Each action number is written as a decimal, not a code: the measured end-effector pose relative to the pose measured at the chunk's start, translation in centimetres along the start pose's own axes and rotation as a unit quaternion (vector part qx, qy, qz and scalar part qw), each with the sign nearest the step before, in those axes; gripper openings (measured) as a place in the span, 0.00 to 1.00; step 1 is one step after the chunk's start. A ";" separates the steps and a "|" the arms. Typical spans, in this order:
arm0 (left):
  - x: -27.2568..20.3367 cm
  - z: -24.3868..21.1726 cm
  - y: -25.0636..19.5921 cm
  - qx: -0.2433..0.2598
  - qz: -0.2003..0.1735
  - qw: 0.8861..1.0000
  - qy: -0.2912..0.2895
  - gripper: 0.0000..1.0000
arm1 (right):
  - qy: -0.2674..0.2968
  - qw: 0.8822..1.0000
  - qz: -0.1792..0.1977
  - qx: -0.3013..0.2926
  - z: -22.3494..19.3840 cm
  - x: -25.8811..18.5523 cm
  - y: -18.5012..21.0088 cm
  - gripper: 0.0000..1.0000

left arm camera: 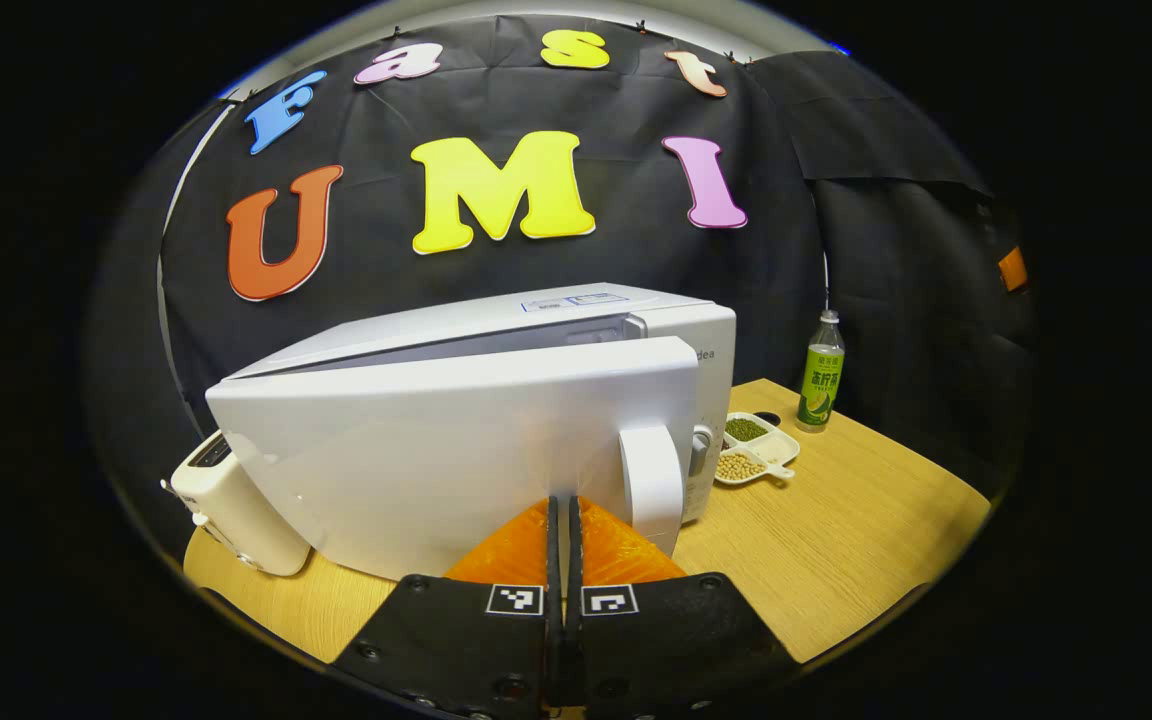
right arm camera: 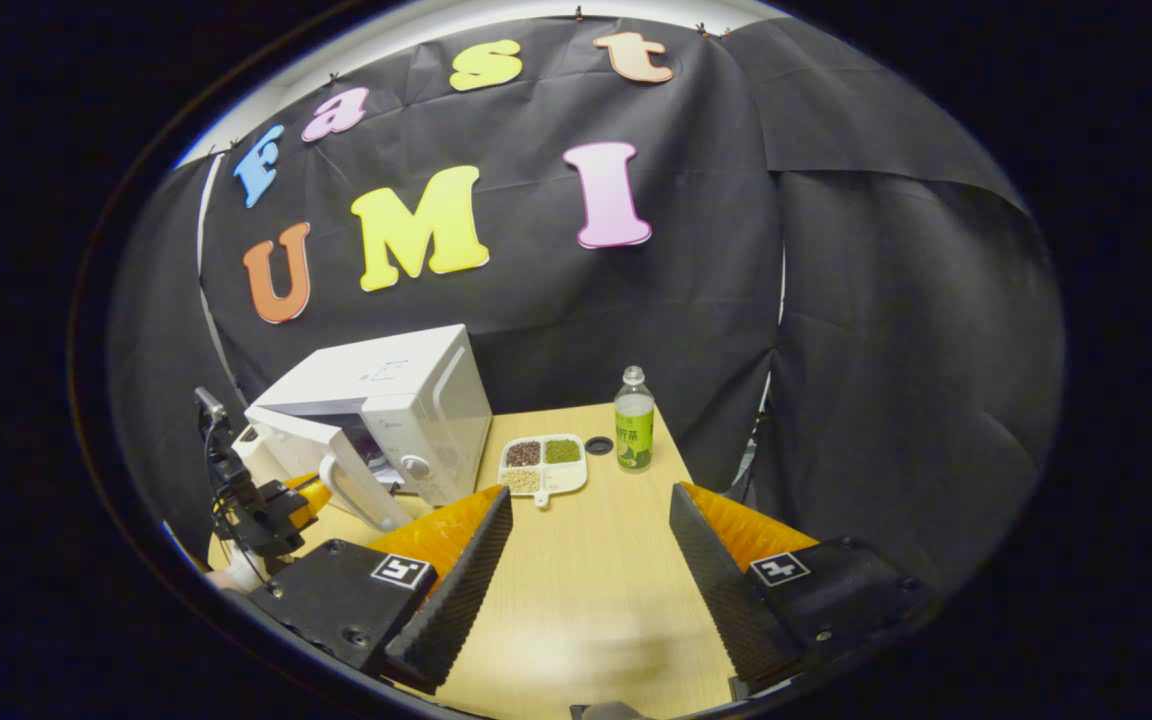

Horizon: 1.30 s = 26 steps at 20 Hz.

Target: Open the microwave oven with the left hand, put the food in, and close the microwave oven.

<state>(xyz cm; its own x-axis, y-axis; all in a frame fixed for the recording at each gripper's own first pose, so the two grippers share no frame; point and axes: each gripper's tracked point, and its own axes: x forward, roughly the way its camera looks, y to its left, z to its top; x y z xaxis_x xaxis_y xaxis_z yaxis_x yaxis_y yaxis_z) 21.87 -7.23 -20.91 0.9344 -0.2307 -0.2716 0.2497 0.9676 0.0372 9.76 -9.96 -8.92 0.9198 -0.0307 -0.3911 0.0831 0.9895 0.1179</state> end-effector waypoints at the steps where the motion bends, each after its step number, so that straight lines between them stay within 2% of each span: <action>1: 0.6 0.2 0.0 -0.002 0.000 1.000 -0.001 0.00 | 0.001 1.000 -0.001 0.001 0.0 0.0 -0.1 1.00; 2: 1.2 0.2 -0.1 -0.003 0.000 1.000 0.001 0.00 | 0.002 1.000 -0.002 0.001 -0.2 -0.1 -0.2 0.92; 3: 1.8 0.4 -0.1 -0.002 0.000 1.000 -0.001 0.00 | 0.003 1.000 -0.003 0.002 -0.3 -0.1 -0.4 1.00; 7: 4.0 0.9 -0.4 -0.003 0.006 1.000 0.005 0.00 | 0.006 1.000 -0.008 0.006 -0.6 -0.2 -0.9 1.00; 8: 4.1 0.9 -0.4 -0.003 0.009 1.000 0.003 0.00 | 0.004 1.000 -0.008 0.007 -0.5 -0.3 -0.9 0.92; 9: 4.0 0.8 -0.5 -0.006 0.009 1.000 0.004 0.00 | 0.003 1.000 -0.011 0.007 -0.5 -0.3 -1.0 0.92; 10: 4.1 0.9 -0.5 -0.004 0.007 1.000 0.003 0.10 | 0.001 1.000 -0.011 0.008 -0.4 -0.3 -1.1 0.92; 11: 4.2 1.0 -0.6 -0.002 0.007 1.000 0.003 0.00 | 0.001 1.000 -0.012 0.010 -0.5 -0.3 -1.0 0.92; 12: 4.3 1.1 -0.4 0.000 0.012 1.000 0.005 0.00 | 0.001 1.000 -0.012 0.012 -0.4 -0.2 -1.0 1.00; 13: 4.6 0.9 -0.3 -0.002 0.013 1.000 0.009 0.00 | 0.000 1.000 -0.012 0.016 -0.4 -0.2 -0.9 1.00; 14: 4.9 1.2 -0.5 -0.007 0.012 1.000 0.007 0.10 | -0.003 1.000 -0.012 0.020 -0.3 -0.4 -0.7 0.92; 15: 5.5 0.9 -0.4 -0.011 0.016 1.000 0.023 0.00 | -0.003 1.000 -0.012 0.022 -0.4 -0.3 -0.5 0.92; 16: 5.1 0.9 -0.7 -0.018 0.020 0.999 0.020 0.00 | -0.002 1.000 -0.011 0.022 -0.4 -0.4 -0.2 1.00; 17: 5.1 1.2 -0.4 -0.017 0.017 0.999 0.022 0.10 | -0.004 1.000 -0.010 0.021 -0.5 -0.5 0.0 1.00; 18: 5.0 1.1 -0.6 -0.019 0.011 0.999 0.024 0.00 | -0.006 1.000 -0.010 0.019 -0.4 -0.5 0.3 0.92; 19: 4.7 1.0 -0.7 -0.020 0.009 0.999 0.024 0.00 | -0.006 1.000 -0.009 0.019 -0.4 -0.6 0.5 0.92; 20: 4.4 1.3 -0.6 -0.016 0.009 1.000 0.019 0.00 | -0.008 1.000 -0.007 0.019 -0.4 -0.7 0.8 1.00; 21: 4.1 1.5 -0.4 -0.012 0.011 1.000 0.015 0.00 | -0.009 1.000 -0.007 0.019 -0.3 -0.8 1.2 0.92; 23: 3.3 1.7 -0.6 -0.005 0.009 1.000 0.009 0.00 | -0.012 1.000 -0.006 0.016 -0.2 -1.1 1.6 0.92; 25: 2.0 1.5 -1.4 -0.003 -0.007 1.000 0.004 0.00 | -0.014 1.000 -0.005 0.013 -0.4 -1.4 2.0 0.92; 26: 0.9 1.4 -1.9 0.000 -0.017 1.000 0.002 0.33 | -0.014 1.000 -0.005 0.010 -0.5 -1.5 2.2 0.92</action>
<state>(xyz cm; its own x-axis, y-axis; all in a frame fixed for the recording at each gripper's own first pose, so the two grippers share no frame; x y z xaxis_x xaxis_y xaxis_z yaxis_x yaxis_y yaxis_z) 22.62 -9.47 -19.86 0.9243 -0.2629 -0.2767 0.2814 0.9592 0.0287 8.42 -7.64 -8.51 0.9292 -0.0457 -0.3668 0.1009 0.9860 0.1328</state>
